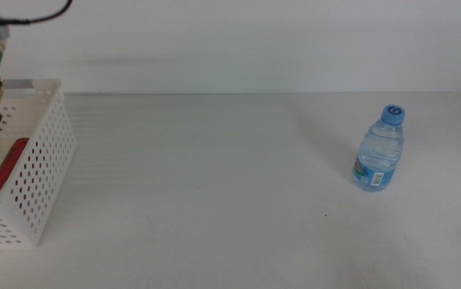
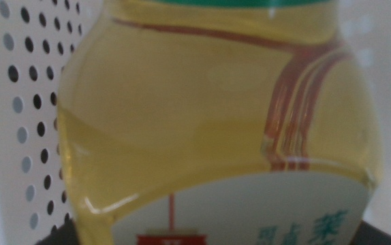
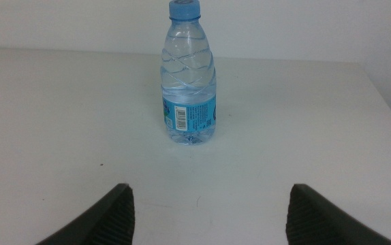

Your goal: Use arms to grab the bottles and put them into the dustbin to the left of the table.

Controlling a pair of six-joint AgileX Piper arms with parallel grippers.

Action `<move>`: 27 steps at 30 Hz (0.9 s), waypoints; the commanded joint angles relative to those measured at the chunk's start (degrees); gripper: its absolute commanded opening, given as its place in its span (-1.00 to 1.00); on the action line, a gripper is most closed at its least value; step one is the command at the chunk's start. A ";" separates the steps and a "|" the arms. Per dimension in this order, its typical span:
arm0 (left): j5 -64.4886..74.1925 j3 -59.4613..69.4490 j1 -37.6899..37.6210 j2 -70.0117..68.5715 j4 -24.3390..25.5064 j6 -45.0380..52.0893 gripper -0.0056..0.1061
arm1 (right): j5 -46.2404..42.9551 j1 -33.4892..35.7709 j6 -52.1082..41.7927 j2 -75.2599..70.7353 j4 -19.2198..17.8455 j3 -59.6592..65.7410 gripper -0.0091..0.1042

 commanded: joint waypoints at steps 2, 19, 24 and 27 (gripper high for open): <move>1.34 -2.56 0.03 -1.79 1.25 -0.11 -0.89 | -4.28 -0.20 -0.55 -1.58 -0.79 -0.44 0.19; -2.18 -2.43 -0.02 6.79 0.58 -0.30 -0.71 | -4.28 -0.20 -0.55 -1.58 -0.79 -0.44 0.19; -1.93 -2.43 -0.02 6.84 0.56 -0.30 0.58 | -4.28 -0.20 -0.55 -1.58 -0.79 -0.44 0.19; -1.02 -2.43 -0.02 6.84 0.50 -0.30 0.72 | -4.28 -0.20 -0.55 -1.58 -0.79 -0.44 0.19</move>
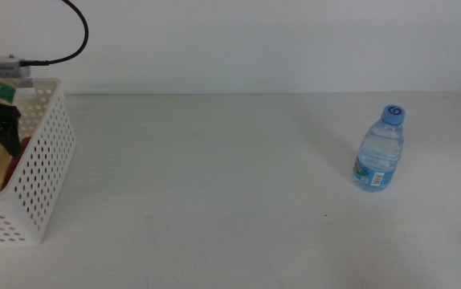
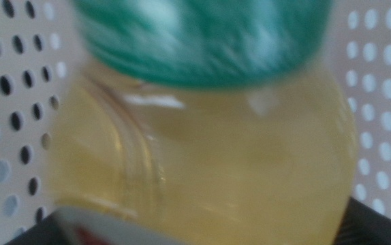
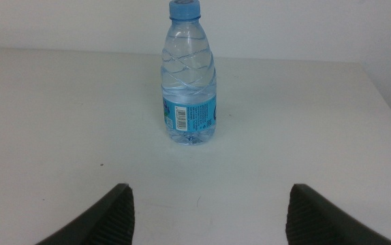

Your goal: Use arms to grab the bottles and put them into the dustbin to the left of the table.

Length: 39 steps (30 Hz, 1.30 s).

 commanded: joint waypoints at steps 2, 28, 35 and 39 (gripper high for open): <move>1.03 -1.71 -0.08 -3.01 -0.74 -0.49 0.72 | -4.28 -0.20 -0.55 -1.58 -0.79 -0.44 0.19; -9.82 12.14 -2.46 -35.86 -32.61 13.01 0.69 | -4.28 -0.20 -0.55 -1.58 -0.79 -0.44 0.19; -30.41 31.83 -16.91 -52.17 -34.67 21.07 0.69 | -4.28 -0.20 -0.55 -1.58 -0.79 -0.44 0.19; -40.41 41.22 -27.10 -58.21 -34.64 22.99 0.69 | -4.28 -0.20 -0.55 -1.58 -0.79 -0.44 0.19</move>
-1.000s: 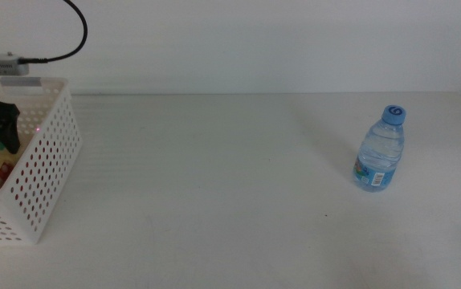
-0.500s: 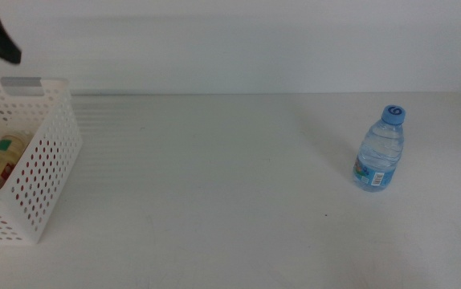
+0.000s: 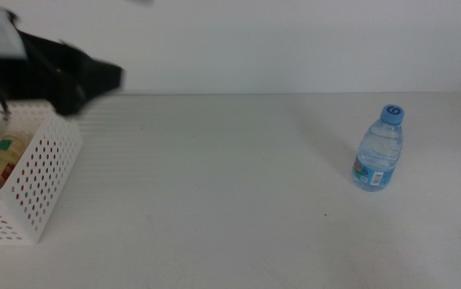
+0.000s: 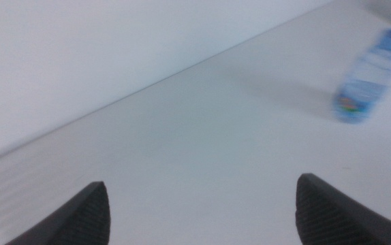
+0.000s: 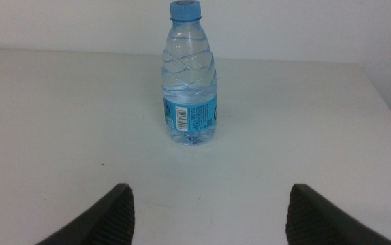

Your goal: Use arms to grab the bottles and put them into the dustbin to the left of the table.

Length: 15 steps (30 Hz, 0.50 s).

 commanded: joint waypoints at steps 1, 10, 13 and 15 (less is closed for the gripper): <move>-9.04 2.93 -5.57 -3.45 -2.22 0.71 0.69 | -4.28 -0.20 -0.55 -1.58 -0.79 -0.44 0.19; -20.81 11.44 -17.87 -4.57 -4.18 0.72 0.69 | -4.28 -0.20 -0.55 -1.58 -0.79 -0.44 0.19; -21.32 12.61 -18.55 -4.57 -4.30 0.74 0.69 | -4.28 -0.20 -0.55 -1.58 -0.79 -0.44 0.19; -21.52 12.67 -18.55 -4.57 -4.30 0.74 0.69 | -4.28 -0.20 -0.55 -1.58 -0.79 -0.44 0.19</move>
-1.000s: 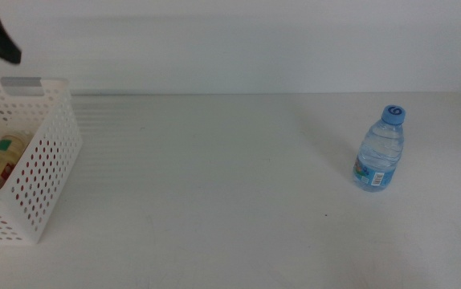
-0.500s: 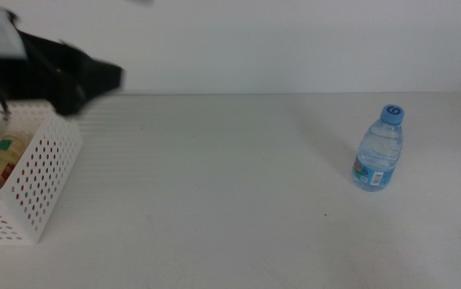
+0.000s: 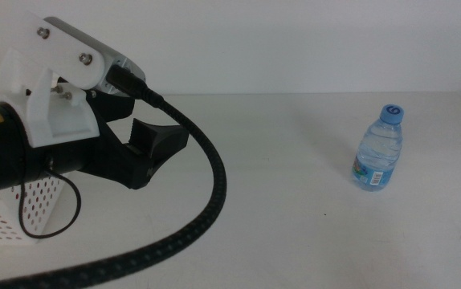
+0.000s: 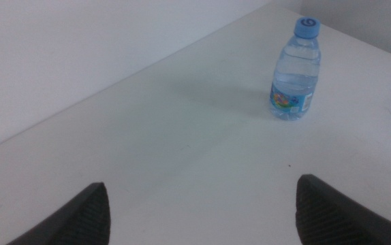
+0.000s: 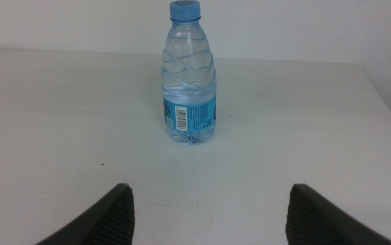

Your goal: Use arms to grab the bottles and put them into the dustbin to the left of the table.

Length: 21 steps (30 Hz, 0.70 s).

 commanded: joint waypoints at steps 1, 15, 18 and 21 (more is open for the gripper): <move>-4.38 -1.53 -0.46 -1.02 -1.93 -0.15 0.69 | -4.28 -0.20 -0.55 -1.58 -0.79 -0.44 0.19; -5.00 -1.53 0.81 -3.97 20.84 -20.05 0.69 | -4.28 -0.20 -0.55 -1.58 -0.79 -0.44 0.19; -4.06 -1.53 3.84 -4.81 21.10 -20.82 0.69 | -4.28 -0.20 -0.55 -1.58 -0.79 -0.44 0.19; -1.59 -1.53 6.77 -4.88 20.47 -20.75 0.69 | -4.28 -0.20 -0.55 -1.58 -0.79 -0.44 0.19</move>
